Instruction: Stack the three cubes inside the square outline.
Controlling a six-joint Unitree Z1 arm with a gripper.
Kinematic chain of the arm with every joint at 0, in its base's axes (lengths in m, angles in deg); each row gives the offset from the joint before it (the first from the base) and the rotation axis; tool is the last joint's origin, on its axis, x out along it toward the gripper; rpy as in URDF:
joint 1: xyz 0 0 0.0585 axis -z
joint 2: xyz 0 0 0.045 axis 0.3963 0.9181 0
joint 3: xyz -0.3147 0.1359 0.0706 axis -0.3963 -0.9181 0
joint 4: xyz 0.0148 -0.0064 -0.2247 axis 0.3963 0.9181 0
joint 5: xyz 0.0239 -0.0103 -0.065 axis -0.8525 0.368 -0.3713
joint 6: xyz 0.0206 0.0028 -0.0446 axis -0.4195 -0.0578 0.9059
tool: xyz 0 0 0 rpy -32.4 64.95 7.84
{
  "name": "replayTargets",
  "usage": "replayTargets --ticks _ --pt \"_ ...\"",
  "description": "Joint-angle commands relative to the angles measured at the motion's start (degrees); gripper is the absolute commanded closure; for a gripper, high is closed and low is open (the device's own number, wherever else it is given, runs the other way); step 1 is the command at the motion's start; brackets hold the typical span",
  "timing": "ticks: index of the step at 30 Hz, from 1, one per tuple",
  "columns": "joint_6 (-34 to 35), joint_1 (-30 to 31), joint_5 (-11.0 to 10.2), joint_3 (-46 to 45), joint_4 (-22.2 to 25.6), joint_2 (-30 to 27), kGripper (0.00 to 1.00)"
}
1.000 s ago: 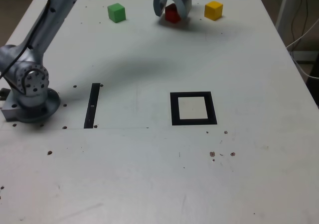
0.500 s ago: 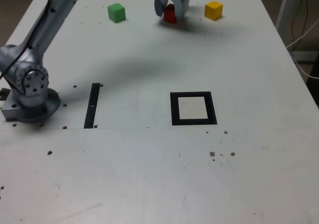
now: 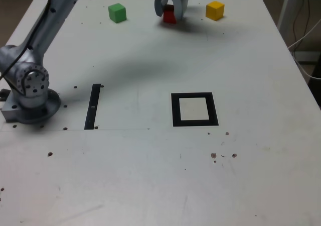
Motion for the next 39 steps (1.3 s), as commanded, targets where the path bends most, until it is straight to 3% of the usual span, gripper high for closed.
replayTargets --ticks 1,14,21,39 --pt "0.4 0.3 0.1 -0.1 0.4 -0.9 0.61" --pt "7.0 6.0 0.1 -5.6 2.8 -9.2 0.61" --pt "12.2 10.4 1.3 -12.2 3.0 -15.4 0.61" --pt "32.3 26.9 4.3 -28.3 0.7 -26.5 0.62"
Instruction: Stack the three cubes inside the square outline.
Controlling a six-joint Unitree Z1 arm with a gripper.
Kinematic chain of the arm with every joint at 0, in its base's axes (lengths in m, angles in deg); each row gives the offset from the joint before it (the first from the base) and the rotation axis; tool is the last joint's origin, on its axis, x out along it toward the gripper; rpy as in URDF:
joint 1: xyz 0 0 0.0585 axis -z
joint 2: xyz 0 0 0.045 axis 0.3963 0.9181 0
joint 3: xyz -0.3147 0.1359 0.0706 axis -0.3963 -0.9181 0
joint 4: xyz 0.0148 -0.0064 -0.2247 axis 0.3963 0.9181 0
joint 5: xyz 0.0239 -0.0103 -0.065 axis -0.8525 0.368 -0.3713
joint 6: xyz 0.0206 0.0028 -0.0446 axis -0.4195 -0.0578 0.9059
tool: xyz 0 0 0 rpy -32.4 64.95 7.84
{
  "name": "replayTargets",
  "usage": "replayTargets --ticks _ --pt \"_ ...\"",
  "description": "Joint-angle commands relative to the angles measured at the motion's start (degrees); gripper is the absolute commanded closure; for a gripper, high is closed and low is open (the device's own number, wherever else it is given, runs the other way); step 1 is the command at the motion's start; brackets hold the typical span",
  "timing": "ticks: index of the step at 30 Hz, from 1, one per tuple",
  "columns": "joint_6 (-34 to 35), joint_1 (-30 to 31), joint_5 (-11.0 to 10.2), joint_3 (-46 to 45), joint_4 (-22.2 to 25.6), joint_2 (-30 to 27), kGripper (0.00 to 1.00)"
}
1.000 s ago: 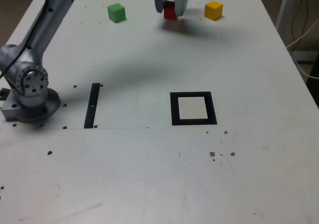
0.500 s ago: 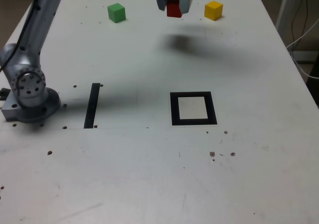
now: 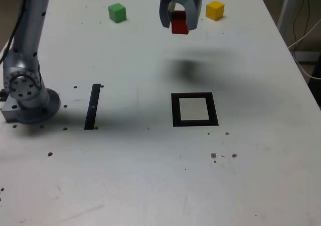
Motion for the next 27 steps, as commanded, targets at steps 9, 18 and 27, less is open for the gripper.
replayTargets --ticks 9,18,27 --pt "8.2 9.0 1.7 -4.5 -1.3 -3.3 0.62" --pt "16.3 16.7 2.8 -5.9 -1.6 -4.3 0.62" --pt "24.2 22.6 4.5 -7.4 -2.5 -3.7 0.62"
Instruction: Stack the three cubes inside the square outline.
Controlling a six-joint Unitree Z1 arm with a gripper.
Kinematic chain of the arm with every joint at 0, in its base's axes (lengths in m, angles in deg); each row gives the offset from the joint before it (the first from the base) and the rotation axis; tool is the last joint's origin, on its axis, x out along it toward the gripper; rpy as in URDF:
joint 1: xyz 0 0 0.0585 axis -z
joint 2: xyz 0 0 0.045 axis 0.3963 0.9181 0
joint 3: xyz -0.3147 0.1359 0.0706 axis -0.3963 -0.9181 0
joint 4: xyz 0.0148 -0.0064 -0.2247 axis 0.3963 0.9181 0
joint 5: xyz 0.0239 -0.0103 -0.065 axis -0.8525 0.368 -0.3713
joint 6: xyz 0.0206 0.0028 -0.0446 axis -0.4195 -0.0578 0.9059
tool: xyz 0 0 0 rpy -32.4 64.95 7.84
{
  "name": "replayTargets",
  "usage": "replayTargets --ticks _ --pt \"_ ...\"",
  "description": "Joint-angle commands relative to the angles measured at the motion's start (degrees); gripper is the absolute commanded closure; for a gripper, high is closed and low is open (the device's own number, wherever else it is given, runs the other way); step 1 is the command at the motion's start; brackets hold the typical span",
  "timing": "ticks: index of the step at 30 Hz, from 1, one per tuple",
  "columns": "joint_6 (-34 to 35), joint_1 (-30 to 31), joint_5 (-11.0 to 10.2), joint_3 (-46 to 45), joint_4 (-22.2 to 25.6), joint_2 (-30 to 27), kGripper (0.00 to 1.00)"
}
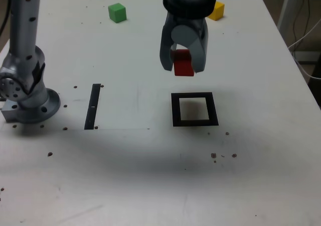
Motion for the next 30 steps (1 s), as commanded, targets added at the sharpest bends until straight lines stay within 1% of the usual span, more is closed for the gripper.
replayTargets --ticks 1,8,13,23,30 --pt "1.2 1.0 0.4 -0.1 -0.3 0.4 0.62" --pt "5.8 4.3 2.4 0.7 -1.2 2.1 0.62" --pt "6.9 4.8 3.7 0.9 -2.0 4.3 0.62" --pt "7.0 4.1 3.9 -0.7 -3.0 5.9 0.62" --pt "6.6 2.5 3.9 -2.9 -5.2 6.6 0.62"
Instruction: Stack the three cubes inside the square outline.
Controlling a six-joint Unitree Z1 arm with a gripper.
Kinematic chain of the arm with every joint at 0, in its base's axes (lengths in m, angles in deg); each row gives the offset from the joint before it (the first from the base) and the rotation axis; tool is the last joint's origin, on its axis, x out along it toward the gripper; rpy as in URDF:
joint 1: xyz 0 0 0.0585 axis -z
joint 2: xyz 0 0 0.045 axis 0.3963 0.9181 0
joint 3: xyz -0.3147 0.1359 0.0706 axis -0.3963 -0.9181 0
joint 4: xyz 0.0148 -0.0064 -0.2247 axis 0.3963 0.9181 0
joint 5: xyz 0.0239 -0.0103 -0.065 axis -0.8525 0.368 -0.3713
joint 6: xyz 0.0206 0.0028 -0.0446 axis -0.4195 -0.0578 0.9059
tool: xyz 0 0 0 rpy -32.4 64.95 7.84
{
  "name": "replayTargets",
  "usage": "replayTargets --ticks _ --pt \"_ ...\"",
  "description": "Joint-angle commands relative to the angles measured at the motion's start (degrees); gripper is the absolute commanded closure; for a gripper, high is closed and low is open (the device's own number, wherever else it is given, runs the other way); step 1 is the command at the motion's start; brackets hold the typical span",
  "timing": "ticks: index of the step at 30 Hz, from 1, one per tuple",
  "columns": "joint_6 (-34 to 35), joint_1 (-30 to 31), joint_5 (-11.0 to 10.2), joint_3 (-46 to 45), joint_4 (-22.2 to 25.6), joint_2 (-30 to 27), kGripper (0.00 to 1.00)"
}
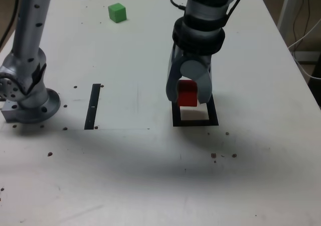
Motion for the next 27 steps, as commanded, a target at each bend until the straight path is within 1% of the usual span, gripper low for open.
replayTargets --ticks 1,20,22,23,24,26,27 --pt "-0.2 -0.6 0.0 -0.7 -0.9 0.5 0.62" --pt "-1.6 -3.5 0.5 -5.7 -7.5 1.7 0.61" --pt "-1.7 -3.7 0.6 -5.9 -7.9 1.8 0.60" --pt "-1.8 -3.8 0.6 -5.9 -8.0 1.8 0.56" --pt "-2.0 -3.8 0.7 -6.0 -8.2 1.8 0.50" --pt "-2.4 -3.8 1.0 -6.0 -8.6 1.9 0.34" --pt "-2.6 -3.8 1.1 -6.0 -8.9 1.9 0.22"
